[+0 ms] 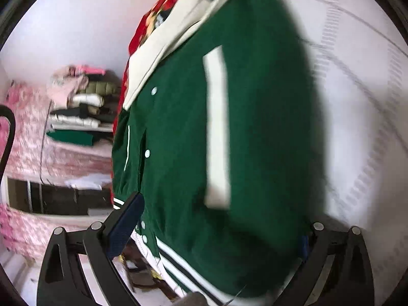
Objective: Fold large clothes
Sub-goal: 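Grasp the striped hem with both grippers and lift it toward the collar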
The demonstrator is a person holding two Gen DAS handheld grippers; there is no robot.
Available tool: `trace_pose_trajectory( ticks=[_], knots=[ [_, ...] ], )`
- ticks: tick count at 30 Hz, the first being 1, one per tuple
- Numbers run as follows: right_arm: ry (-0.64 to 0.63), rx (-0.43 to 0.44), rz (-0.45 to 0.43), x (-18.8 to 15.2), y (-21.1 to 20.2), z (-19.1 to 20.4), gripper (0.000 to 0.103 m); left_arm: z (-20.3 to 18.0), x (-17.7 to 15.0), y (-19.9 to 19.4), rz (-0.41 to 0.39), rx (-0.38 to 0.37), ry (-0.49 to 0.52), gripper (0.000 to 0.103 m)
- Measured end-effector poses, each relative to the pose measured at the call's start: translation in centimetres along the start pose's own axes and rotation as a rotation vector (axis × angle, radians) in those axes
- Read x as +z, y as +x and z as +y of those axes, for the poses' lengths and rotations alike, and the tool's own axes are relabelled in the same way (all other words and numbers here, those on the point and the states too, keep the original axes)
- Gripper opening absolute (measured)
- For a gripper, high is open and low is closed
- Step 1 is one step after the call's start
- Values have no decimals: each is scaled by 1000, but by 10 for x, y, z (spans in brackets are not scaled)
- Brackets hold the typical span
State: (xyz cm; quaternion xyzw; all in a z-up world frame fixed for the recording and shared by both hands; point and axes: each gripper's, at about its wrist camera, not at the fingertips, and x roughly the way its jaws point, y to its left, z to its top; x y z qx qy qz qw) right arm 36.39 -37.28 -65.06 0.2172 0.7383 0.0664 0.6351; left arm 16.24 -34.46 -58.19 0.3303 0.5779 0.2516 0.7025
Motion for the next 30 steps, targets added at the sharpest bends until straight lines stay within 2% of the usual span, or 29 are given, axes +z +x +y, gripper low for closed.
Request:
trace_pose_trajectory(
  ticks=[2, 4, 5, 6, 8, 13, 15, 16, 17, 18, 19, 21, 26, 30],
  knots=[
    [-16, 29, -8, 17, 10, 7, 80, 15, 4, 7, 13, -39, -46, 100],
    [-38, 88, -17, 38, 22, 18, 80, 31, 7, 10, 22, -87, -85, 83],
    [-48, 134, -22, 50, 29, 25, 80, 44, 7, 10, 24, -138, -109, 54],
    [-53, 181, -22, 59, 34, 31, 80, 49, 7, 8, 23, -171, -126, 29],
    [-50, 329, -28, 82, 46, 49, 80, 66, 8, 2, 15, -227, -165, 17],
    [38, 611, -54, 133, 69, 81, 80, 107, 8, -4, 3, -342, -266, 13],
    [95, 668, -31, 153, 86, 91, 80, 111, 7, -2, 1, -378, -272, 12],
    [123, 694, -20, 160, 95, 97, 77, 114, 7, -1, -6, -396, -269, 12],
    [146, 721, -18, 167, 101, 104, 68, 116, 9, -2, -12, -409, -265, 12],
    [155, 705, -10, 170, 103, 111, 46, 123, 10, 2, -18, -421, -264, 11],
    [158, 655, -16, 173, 102, 120, 40, 129, 9, 2, -27, -436, -265, 11],
    [140, 618, -40, 172, 91, 138, 29, 146, 9, 6, -40, -467, -270, 11],
    [22, 491, -119, 159, 28, 205, 24, 196, 7, 14, -59, -564, -308, 11],
    [-63, 387, -172, 150, -19, 282, 23, 253, 6, 34, -58, -636, -356, 11]
  ],
)
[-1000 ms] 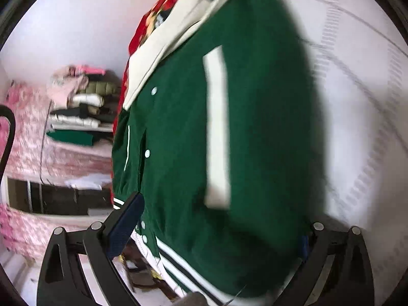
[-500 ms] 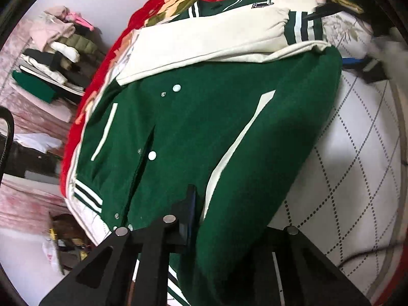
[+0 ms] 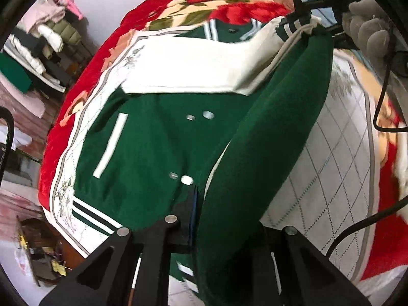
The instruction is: Fold large clothes
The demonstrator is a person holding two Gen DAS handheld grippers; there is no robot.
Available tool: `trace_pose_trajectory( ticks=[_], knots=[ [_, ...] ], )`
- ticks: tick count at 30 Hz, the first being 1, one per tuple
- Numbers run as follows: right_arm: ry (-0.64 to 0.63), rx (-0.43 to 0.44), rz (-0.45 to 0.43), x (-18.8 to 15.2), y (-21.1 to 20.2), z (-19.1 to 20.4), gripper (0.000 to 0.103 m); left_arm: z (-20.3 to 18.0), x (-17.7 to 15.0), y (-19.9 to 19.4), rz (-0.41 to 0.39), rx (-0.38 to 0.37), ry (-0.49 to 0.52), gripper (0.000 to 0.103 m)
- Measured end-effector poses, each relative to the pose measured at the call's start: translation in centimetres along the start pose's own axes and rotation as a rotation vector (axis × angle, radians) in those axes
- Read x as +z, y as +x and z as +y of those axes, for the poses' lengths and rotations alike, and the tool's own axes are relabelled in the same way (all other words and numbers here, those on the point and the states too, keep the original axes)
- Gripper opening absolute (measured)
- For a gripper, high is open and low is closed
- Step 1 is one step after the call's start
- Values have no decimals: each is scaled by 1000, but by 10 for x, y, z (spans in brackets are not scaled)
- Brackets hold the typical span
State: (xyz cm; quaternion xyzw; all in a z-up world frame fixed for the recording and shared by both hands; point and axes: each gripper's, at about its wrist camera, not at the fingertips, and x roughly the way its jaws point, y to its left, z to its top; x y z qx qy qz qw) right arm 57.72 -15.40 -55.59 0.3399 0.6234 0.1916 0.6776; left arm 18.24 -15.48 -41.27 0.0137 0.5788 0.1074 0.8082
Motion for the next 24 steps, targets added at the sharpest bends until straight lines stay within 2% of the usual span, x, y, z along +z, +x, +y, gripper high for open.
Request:
trace_pose_trajectory(
  ticks=[5, 8, 11, 13, 15, 17, 18, 20, 22, 24],
  knots=[
    [-125, -105, -3, -1, 25, 119, 23, 86, 25, 3, 33, -54, -121, 11],
    [-185, -161, 21, -4, 73, 181, 23, 142, 37, 25, 67, -51, -196, 17],
    [-207, -198, 63, -9, 127, 223, 22, 200, 41, 61, 131, -81, -291, 19],
    [-221, -237, 95, -12, 177, 246, 22, 237, 39, 87, 183, -111, -367, 26],
    [-232, -284, 123, -15, 224, 259, 22, 272, 31, 105, 205, -138, -459, 42],
    [-244, -314, 178, -19, 274, 269, 24, 297, 24, 113, 218, -110, -506, 59],
    [-242, -316, 203, -20, 295, 274, 34, 311, 19, 114, 212, -64, -523, 66],
    [-230, -287, 263, -24, 324, 274, 39, 328, 10, 113, 201, -18, -549, 74],
    [-235, -234, 283, -30, 327, 276, 65, 339, 1, 114, 206, -7, -578, 78],
    [-273, -167, 281, -33, 313, 280, 69, 334, -3, 120, 219, 2, -563, 78]
  ],
)
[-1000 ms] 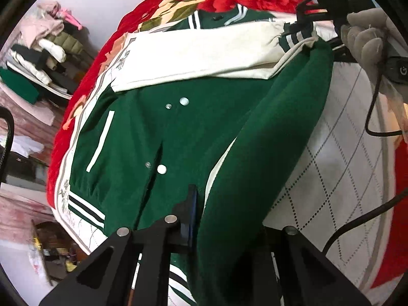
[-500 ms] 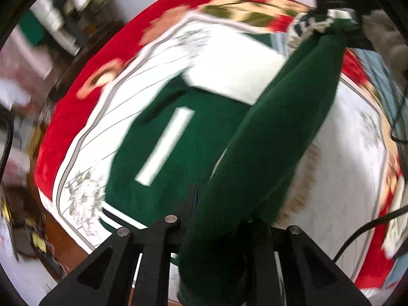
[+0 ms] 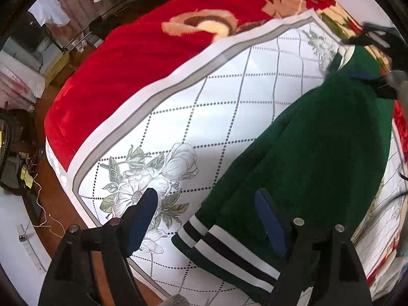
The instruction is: Fold large clothes
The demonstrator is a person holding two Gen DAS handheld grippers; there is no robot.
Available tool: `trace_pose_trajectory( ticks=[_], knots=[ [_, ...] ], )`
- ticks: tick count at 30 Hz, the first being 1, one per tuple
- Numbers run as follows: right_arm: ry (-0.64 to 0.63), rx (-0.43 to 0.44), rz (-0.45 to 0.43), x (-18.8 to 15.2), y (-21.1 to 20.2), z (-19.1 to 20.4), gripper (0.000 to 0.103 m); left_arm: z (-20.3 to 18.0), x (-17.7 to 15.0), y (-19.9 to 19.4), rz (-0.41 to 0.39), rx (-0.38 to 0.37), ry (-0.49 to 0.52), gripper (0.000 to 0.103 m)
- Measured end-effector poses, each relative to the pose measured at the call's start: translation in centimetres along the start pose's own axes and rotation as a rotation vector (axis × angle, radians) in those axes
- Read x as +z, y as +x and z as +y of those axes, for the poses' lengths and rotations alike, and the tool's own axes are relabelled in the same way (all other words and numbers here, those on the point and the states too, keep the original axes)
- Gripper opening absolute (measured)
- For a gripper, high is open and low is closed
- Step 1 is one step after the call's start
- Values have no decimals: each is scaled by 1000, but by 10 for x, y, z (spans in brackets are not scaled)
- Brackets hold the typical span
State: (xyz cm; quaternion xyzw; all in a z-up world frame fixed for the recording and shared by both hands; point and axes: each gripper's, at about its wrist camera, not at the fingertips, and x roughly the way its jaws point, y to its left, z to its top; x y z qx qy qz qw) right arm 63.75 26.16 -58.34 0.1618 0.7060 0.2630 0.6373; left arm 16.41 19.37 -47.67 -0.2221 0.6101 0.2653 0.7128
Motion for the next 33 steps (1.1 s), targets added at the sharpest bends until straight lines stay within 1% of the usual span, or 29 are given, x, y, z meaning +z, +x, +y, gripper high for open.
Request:
trace_pose_trajectory(
  ticks=[2, 3, 4, 5, 6, 7, 8, 9, 10, 11, 12, 13, 14, 16, 17, 18, 19, 20, 21, 22, 24, 26, 28, 30, 32, 33],
  knots=[
    [-32, 35, -40, -13, -26, -11, 69, -11, -1, 10, 2, 38, 41, 78],
    [-33, 29, -75, -20, -43, -21, 69, -15, -2, 18, -24, 81, 65, 78],
    [-23, 11, -118, -27, -66, -39, 69, -21, -3, 29, -57, 154, 96, 78],
    [-6, -17, -156, -33, -83, -56, 69, -21, -1, 45, -54, 231, 123, 78],
    [30, -77, -199, -40, -104, -80, 69, -18, 3, 59, -36, 266, 124, 80],
    [64, -122, -223, -38, -115, -98, 71, -11, 5, 70, -17, 265, 102, 81],
    [108, -158, -246, -42, -128, -123, 73, -2, 7, 79, 9, 242, 68, 84],
    [146, -179, -254, -44, -134, -143, 75, 6, 11, 83, 30, 213, 28, 84],
    [202, -199, -262, -44, -140, -168, 75, 10, 13, 82, 34, 200, 12, 84],
    [251, -195, -266, -43, -140, -192, 75, 12, 14, 78, 32, 195, 14, 84],
    [290, -166, -261, -40, -138, -214, 75, 13, 14, 73, 29, 194, 17, 84],
    [323, -114, -255, -35, -130, -233, 75, 15, 14, 68, 24, 186, 14, 84],
    [350, -41, -243, -29, -119, -252, 75, 17, 12, 62, 20, 171, 4, 84],
    [379, 69, -218, -19, -93, -270, 75, 24, 8, 51, 17, 146, -32, 84],
    [369, 107, -229, -16, -85, -270, 73, 28, 6, 45, 15, 148, -50, 84],
    [345, 104, -261, -15, -82, -267, 64, 33, 4, 39, 5, 157, -76, 84],
    [313, 96, -284, -15, -81, -260, 47, 36, 2, 33, -4, 167, -93, 84],
    [302, 80, -287, -16, -80, -256, 42, 40, -1, 27, -13, 181, -111, 84],
    [298, 83, -300, -20, -82, -255, 27, 43, -3, 22, -15, 191, -125, 84],
    [318, 106, -317, -26, -88, -256, 21, 46, -4, 17, -12, 195, -139, 84],
    [375, 125, -353, -48, -107, -261, 19, 49, -5, 14, 0, 203, -149, 84],
    [416, 107, -373, -77, -128, -269, 19, 47, -8, 7, 3, 200, -146, 84],
    [494, 79, -385, -127, -156, -284, 18, 44, -13, 0, 2, 202, -131, 84],
    [559, 34, -374, -182, -175, -299, 18, 35, -13, -1, 2, 185, -121, 84],
    [625, -19, -339, -245, -185, -311, 18, 27, -16, -1, 6, 168, -113, 84],
    [659, -35, -308, -274, -186, -318, 19, 25, -17, 1, 10, 147, -109, 84]
  ],
)
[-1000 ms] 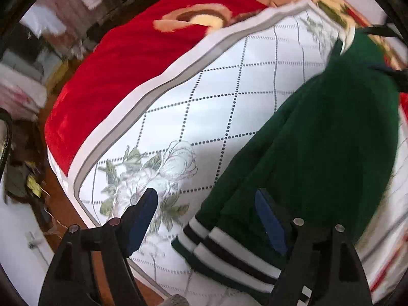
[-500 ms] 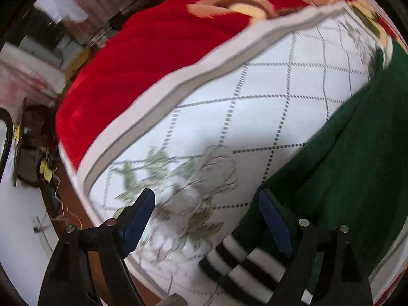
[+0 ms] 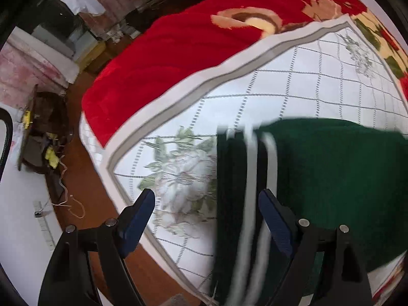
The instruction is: Fold large clothes
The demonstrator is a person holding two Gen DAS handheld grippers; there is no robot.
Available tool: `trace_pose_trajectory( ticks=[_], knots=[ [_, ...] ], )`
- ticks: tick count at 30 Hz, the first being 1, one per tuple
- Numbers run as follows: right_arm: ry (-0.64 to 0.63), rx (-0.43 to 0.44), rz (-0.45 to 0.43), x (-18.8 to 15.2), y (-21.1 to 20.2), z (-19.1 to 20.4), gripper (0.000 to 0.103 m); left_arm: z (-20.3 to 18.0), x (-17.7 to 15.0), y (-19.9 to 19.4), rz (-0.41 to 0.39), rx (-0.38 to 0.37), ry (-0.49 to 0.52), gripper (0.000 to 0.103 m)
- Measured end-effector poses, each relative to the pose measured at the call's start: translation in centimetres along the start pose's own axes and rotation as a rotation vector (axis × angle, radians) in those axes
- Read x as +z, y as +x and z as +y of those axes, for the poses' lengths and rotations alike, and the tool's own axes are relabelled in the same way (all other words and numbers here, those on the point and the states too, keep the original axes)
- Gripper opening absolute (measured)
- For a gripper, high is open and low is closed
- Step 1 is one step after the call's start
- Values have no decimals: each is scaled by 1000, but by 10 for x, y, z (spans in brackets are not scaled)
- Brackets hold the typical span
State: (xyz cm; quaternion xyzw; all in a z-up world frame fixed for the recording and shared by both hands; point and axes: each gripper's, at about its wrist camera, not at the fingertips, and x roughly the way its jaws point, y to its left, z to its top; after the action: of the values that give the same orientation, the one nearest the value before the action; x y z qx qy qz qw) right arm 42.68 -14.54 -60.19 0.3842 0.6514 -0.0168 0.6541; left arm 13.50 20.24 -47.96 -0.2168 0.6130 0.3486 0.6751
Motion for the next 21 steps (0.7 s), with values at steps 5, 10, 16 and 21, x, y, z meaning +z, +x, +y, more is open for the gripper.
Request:
trace_pose_trajectory(
  ticks=[5, 10, 16, 21],
  knots=[
    [111, -99, 179, -41, 7, -85, 34, -16, 15, 13, 19, -75, 32, 84],
    [106, -103, 197, -50, 0, -102, 52, -43, 51, 43, 10, -114, 108, 83],
    [30, -134, 178, -64, -13, -94, 53, -75, 63, 49, -86, -74, 244, 3],
    [-30, -174, 132, -75, -26, -83, 53, -68, 63, -3, -251, -86, 234, 0]
  ],
)
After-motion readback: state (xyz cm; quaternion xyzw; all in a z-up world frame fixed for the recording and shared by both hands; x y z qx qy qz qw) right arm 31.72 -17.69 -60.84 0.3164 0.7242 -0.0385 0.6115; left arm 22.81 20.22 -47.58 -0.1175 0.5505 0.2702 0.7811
